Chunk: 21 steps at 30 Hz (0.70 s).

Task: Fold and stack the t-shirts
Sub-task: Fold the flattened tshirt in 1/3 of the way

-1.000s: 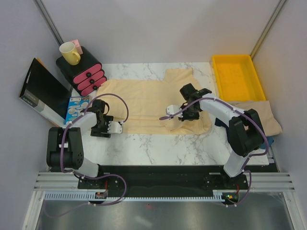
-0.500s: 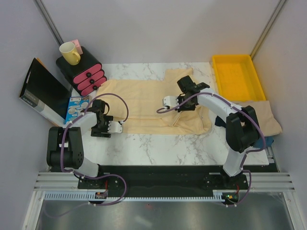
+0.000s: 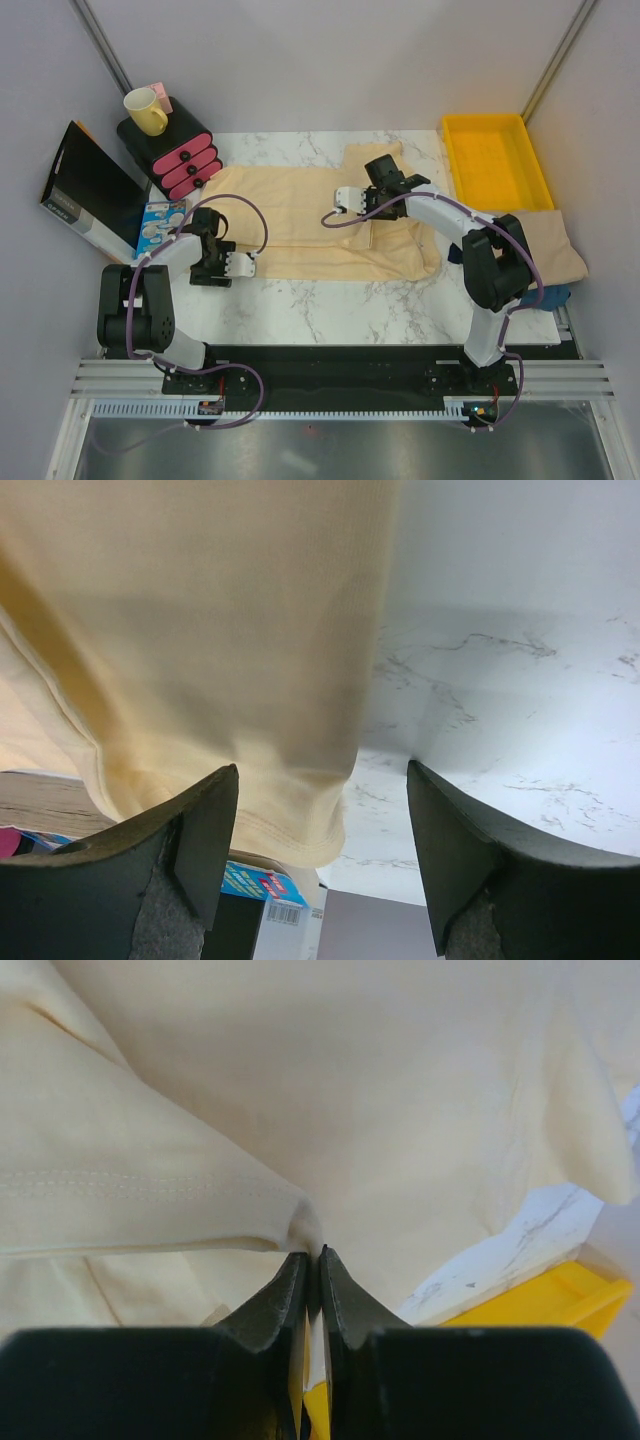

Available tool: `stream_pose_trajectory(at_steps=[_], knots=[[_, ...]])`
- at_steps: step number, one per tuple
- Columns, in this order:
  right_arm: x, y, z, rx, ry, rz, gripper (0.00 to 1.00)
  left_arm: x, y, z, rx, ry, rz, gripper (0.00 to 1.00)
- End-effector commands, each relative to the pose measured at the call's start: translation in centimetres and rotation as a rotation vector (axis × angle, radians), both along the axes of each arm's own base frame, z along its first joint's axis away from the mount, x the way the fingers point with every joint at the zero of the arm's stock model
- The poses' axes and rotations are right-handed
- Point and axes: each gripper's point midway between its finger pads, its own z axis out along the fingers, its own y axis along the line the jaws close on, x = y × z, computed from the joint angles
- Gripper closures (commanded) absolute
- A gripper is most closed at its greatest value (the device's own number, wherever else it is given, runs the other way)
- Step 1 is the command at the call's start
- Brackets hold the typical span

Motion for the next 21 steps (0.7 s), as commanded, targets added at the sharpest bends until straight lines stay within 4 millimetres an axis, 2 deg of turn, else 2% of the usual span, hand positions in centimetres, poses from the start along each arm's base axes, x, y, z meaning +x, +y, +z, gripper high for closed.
stream_pose_trajectory(at_steps=[1,5,8,9,11,12,14,17,19,21], knots=[[2.8,0.6,1.7,0.042,-0.132,-0.066,0.85,-1.1,-0.7,-1.1,-0.033,0.045,0.025,0.25],[3.7,0.7,1.5,0.048,-0.155,-0.096,0.83,-1.0,-0.9,-1.1,-0.035,0.045,0.023,0.25],[4.7,0.7,1.3,0.065,-0.192,-0.136,0.74,-1.1,-1.1,-1.3,-0.033,0.052,0.022,0.25],[5.9,0.5,2.1,0.069,-0.264,-0.182,0.61,-1.2,-1.1,-1.3,-0.035,0.055,0.024,0.25],[6.9,0.1,1.7,0.062,-0.316,-0.253,0.45,-1.1,-1.3,-1.3,-0.036,0.055,0.023,0.25],[8.0,-0.7,2.5,0.047,-0.389,-0.313,0.33,-1.1,-1.3,-1.3,-0.036,0.054,0.027,0.25],[8.9,-1.3,2.4,0.043,-0.443,-0.382,0.26,-1.3,-1.5,-1.5,-0.036,0.063,0.025,0.25],[10.2,-2.7,3.6,0.027,-0.559,-0.488,0.25,-1.4,-1.7,-1.6,-0.04,0.066,0.025,0.25],[10.0,-2.1,3.5,0.049,-0.532,-0.454,0.25,-1.4,-1.8,-1.7,-0.04,0.068,0.025,0.25],[8.7,-1.6,2.8,0.043,-0.449,-0.381,0.25,-1.4,-1.8,-1.7,-0.039,0.068,0.026,0.25]])
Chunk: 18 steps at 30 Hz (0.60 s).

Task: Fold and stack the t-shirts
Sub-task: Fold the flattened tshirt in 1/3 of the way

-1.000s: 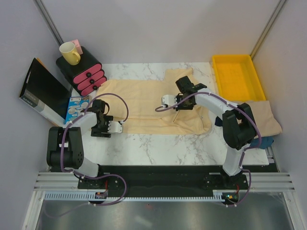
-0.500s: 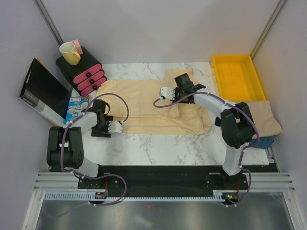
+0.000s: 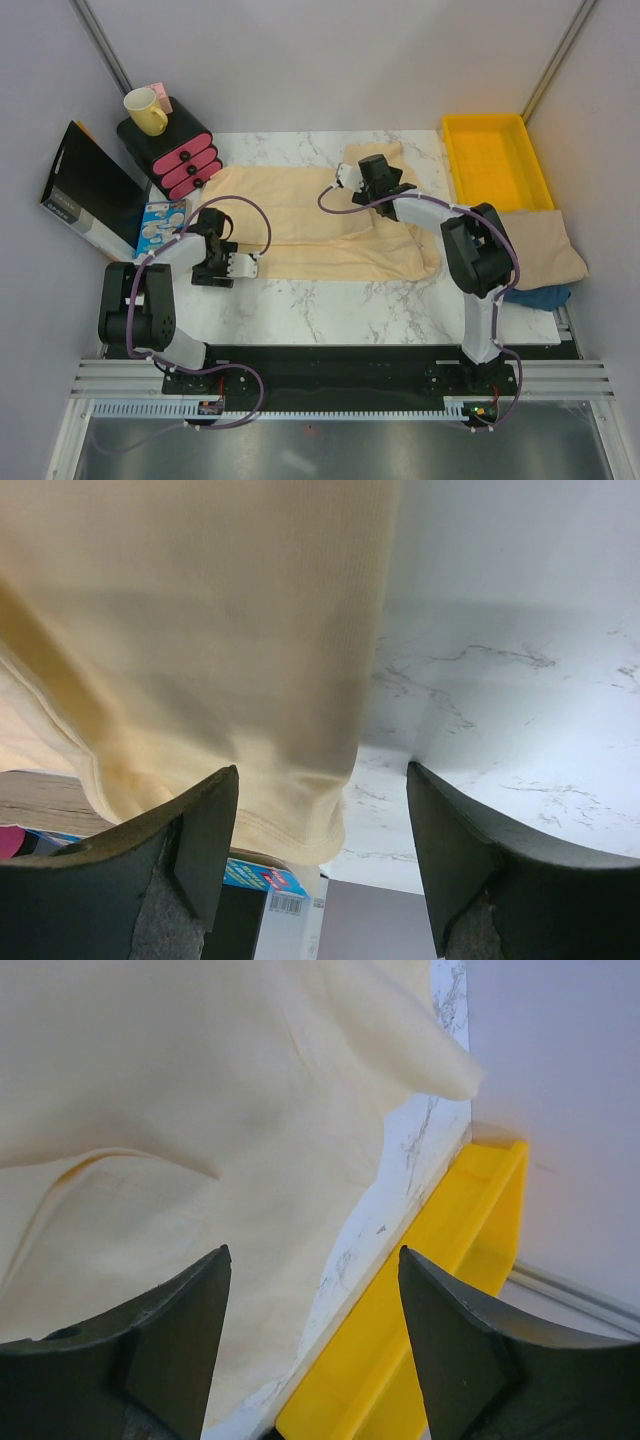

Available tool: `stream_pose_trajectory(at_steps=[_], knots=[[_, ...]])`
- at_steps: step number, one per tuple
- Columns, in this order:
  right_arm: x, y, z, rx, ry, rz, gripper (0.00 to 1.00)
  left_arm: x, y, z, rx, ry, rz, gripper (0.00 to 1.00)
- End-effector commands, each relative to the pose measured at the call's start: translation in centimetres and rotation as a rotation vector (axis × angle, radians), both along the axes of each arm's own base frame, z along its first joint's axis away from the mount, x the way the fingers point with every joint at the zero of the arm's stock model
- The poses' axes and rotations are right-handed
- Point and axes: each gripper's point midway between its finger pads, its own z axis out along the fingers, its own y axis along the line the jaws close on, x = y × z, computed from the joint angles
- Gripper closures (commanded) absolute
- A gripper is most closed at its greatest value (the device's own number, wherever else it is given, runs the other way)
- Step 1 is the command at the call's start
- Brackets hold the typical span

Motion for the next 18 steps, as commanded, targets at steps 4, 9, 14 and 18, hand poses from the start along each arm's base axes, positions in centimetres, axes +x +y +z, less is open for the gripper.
stream_pose_trajectory(at_steps=[4,9,14,18], knots=[[-3.7,1.4,1.9,0.053,0.145,0.19,0.25,-1.2,-1.5,-1.4,-0.08,0.055,0.025,0.25],[-10.9,2.0,0.9,0.025,0.457,0.466,0.25,-1.4,-1.5,-1.6,-0.079,0.061,0.025,0.25],[-13.5,2.9,1.2,0.023,0.561,0.558,0.24,-1.2,-1.7,-1.7,-0.081,0.067,0.025,0.25],[-13.6,4.8,1.1,0.049,0.567,0.584,0.25,-0.7,-2.0,-1.5,-0.081,0.06,0.017,0.25]])
